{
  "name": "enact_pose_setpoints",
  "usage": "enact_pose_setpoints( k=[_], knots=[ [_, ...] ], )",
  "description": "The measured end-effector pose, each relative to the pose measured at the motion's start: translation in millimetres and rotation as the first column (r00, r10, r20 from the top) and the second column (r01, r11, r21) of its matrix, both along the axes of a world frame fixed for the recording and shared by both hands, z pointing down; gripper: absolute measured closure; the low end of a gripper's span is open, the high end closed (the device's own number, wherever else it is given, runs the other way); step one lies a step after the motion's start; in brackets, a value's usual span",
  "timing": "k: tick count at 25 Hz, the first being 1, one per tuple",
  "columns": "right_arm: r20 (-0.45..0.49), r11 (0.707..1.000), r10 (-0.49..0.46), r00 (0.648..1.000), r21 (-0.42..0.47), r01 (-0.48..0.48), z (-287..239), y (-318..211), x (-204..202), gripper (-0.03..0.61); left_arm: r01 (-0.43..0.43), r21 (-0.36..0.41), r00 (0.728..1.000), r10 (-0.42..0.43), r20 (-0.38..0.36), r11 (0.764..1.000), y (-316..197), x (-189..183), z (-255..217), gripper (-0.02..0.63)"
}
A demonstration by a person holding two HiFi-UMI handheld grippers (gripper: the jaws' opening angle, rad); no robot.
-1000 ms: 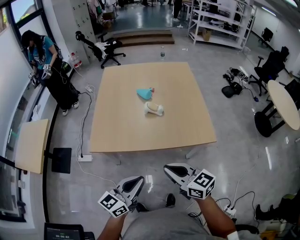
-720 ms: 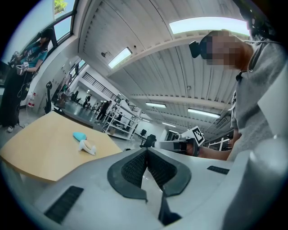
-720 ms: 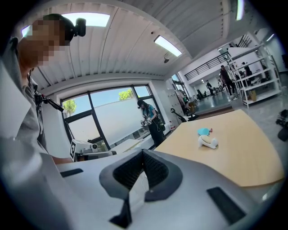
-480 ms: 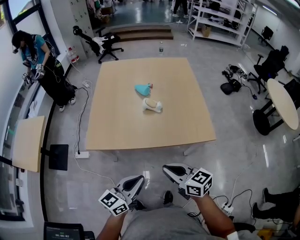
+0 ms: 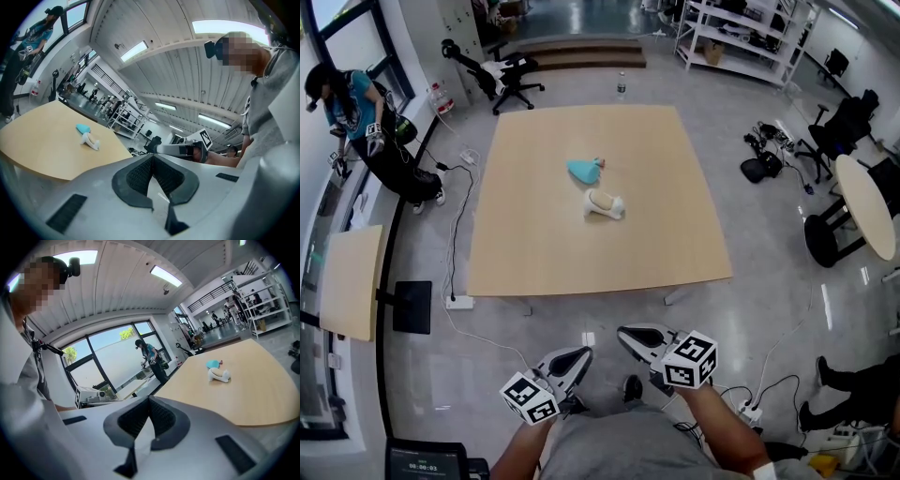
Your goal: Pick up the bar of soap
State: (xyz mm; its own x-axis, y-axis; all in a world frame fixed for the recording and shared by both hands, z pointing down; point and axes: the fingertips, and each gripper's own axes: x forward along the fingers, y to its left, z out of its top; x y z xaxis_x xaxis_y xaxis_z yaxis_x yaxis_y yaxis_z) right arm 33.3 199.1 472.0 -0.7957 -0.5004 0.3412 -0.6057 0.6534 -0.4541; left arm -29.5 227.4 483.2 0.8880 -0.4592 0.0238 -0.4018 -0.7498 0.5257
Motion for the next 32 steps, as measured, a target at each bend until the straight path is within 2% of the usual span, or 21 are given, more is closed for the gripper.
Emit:
enact_pose_setpoints(
  k=[7, 13, 27, 32],
  knots=[
    [0.01, 0.999, 0.025, 1.0, 0.038, -0.025, -12, -17, -4, 0.573, -0.027, 0.025, 1.0, 0.027, -0.007, 0.999, -6, 0, -7, 0.607],
    [0.008, 0.996, 0.061, 0.998, 0.067, -0.061, -21, -15, -1, 0.574, -0.01, 0.058, 1.0, 0.011, -0.019, 0.998, -8, -16, -21, 0.607],
    [0.031, 0.976, 0.149, 0.988, 0.157, -0.152, -50, 11, -27, 0.574, 0.023, 0.139, 1.0, -0.021, -0.019, 0.99, 22, -93, -45, 0.607],
    [0.022, 0.967, 0.163, 0.986, 0.196, -0.164, -61, 24, -24, 0.574, 0.006, 0.175, 1.0, -0.004, -0.011, 0.984, 31, -99, -54, 0.607]
  ],
)
